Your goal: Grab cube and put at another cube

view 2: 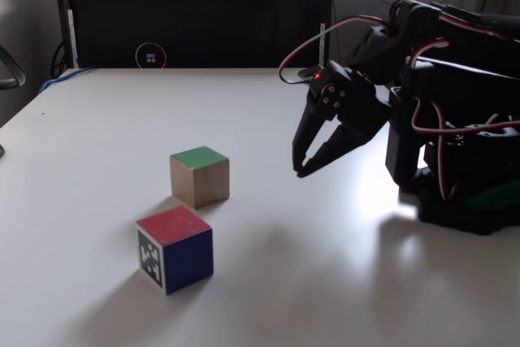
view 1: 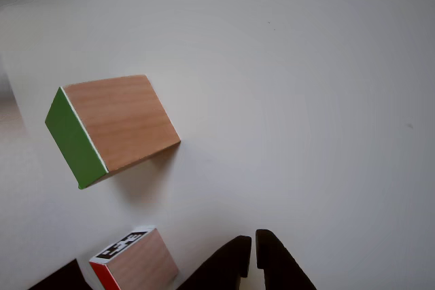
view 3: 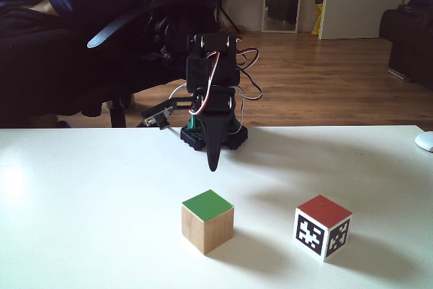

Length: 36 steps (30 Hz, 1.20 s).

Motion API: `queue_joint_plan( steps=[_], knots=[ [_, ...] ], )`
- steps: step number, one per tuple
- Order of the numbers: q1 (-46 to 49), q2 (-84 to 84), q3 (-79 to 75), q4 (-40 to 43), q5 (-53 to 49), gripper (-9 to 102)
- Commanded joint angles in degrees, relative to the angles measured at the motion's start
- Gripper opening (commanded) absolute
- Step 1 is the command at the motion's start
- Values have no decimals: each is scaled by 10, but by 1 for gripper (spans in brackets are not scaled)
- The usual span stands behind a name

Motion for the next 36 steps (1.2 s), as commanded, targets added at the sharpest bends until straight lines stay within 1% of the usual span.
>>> queue_joint_plan(
  steps=[1, 10, 12, 14, 16, 17, 19, 21, 23, 27, 30, 32, 34, 36],
  knots=[
    [-1, 3, -2, 2, 1, 0],
    [-1, 3, -2, 2, 3, 0],
    [-8, 3, -2, 0, -9, 0],
    [-15, 3, -3, -19, -29, 0],
    [-20, 3, -19, -42, -47, 3],
    [-17, 3, -35, -43, -59, 7],
    [-16, -13, -76, -43, -79, 10],
    [-8, -73, -133, -46, -124, 10],
    [1, -167, -201, -61, -163, 11],
    [-4, -424, -385, -12, -216, 21],
    [6, -585, -516, 33, -259, 24],
    [19, -660, -587, 54, -292, 26],
    [24, -706, -634, 75, -345, 35],
    [33, -724, -654, 73, -352, 41]
  ],
)
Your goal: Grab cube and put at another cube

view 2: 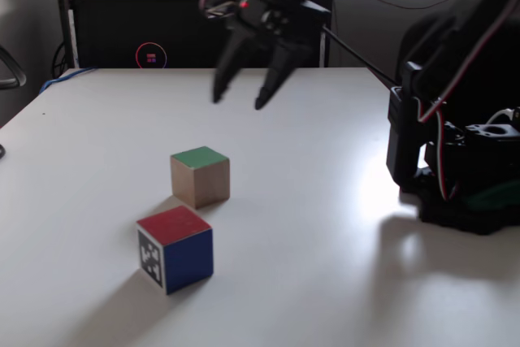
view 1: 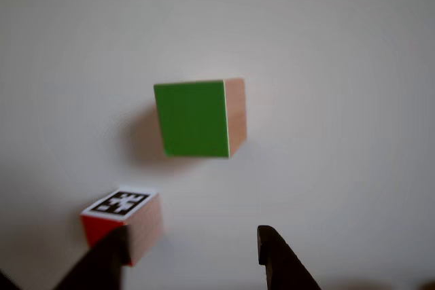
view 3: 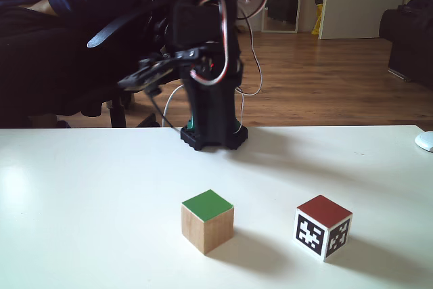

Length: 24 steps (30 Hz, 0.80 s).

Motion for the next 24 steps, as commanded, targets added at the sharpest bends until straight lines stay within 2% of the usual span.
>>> queue_joint_plan(
  steps=[1, 10, 24],
  knots=[
    [9, -38, -67, 7, -29, 42],
    [10, -66, -68, 3, -71, 43],
    [32, -317, -235, 25, -78, 43]
  ],
)
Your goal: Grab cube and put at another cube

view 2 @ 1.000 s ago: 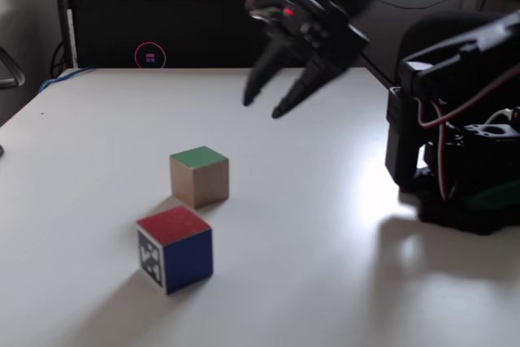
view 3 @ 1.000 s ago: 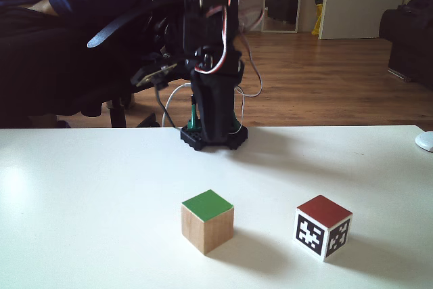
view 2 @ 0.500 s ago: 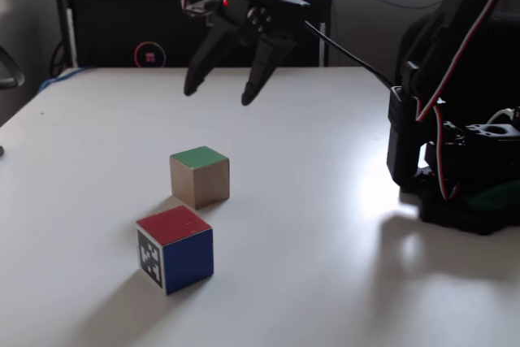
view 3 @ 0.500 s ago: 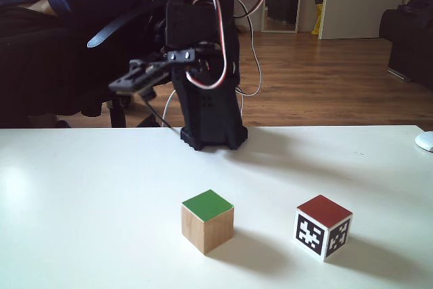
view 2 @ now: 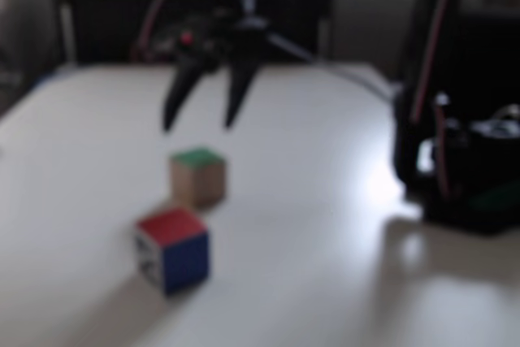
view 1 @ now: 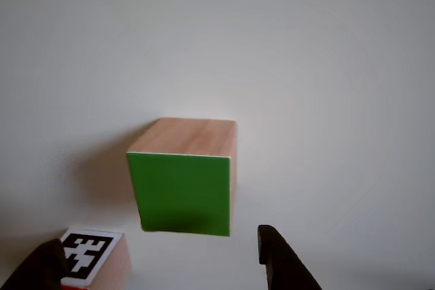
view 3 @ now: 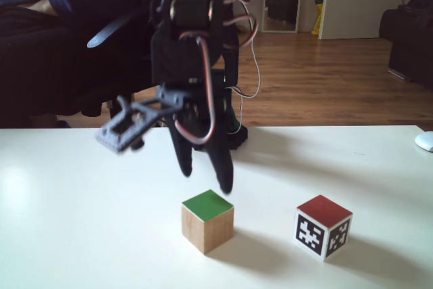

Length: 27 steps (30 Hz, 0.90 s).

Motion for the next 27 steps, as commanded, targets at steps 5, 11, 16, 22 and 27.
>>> queue_joint_plan(
  steps=[5, 11, 16, 22, 27],
  knots=[
    [5, -33, -36, 2, -12, 43],
    [-1, -49, -34, -4, -16, 43],
    [-7, -69, -37, -18, -10, 44],
    [-17, -98, -37, -38, -4, 44],
    [-24, -118, -40, -49, 3, 44]
  ],
)
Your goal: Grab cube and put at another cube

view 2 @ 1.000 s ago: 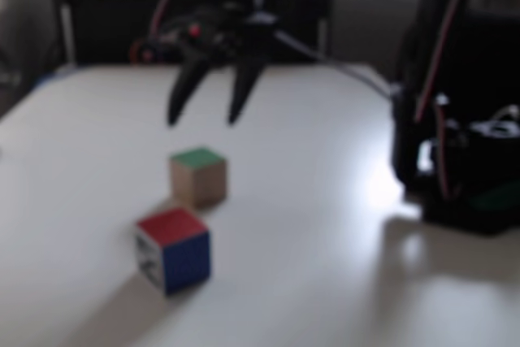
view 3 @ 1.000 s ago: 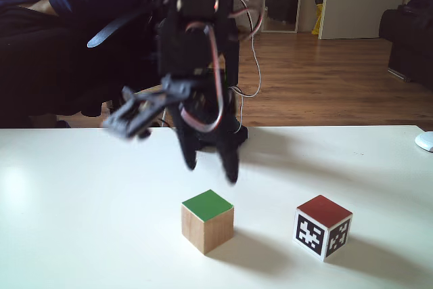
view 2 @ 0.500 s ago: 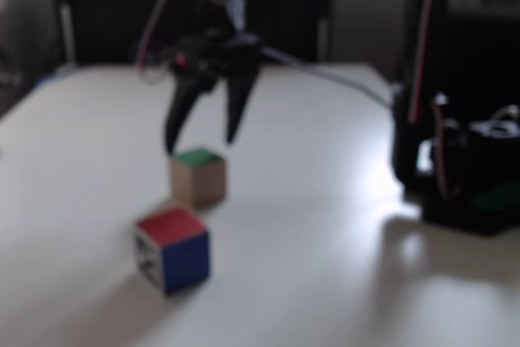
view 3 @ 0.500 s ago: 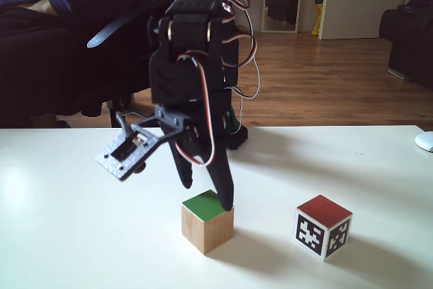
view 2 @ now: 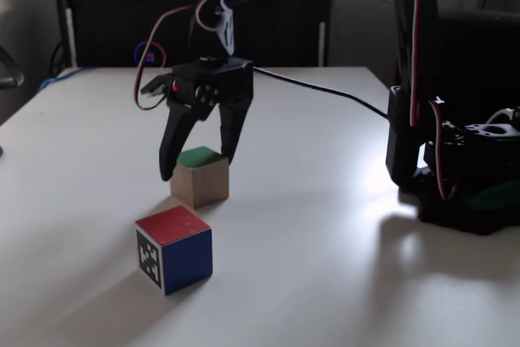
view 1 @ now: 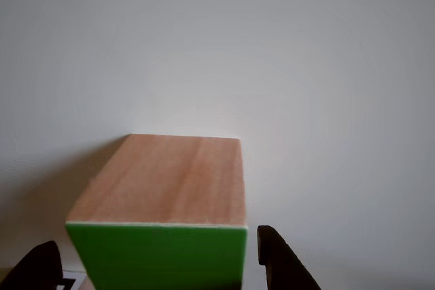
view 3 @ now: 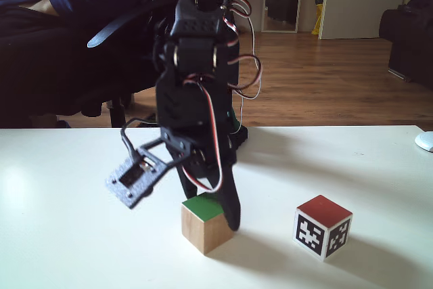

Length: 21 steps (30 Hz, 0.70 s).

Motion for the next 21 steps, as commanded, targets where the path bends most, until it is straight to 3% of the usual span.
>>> queue_joint_plan(
  steps=[1, 21],
  knots=[
    [-8, 1, -28, -6, 7, 44],
    [-11, -16, -37, -11, 11, 31]
  ],
)
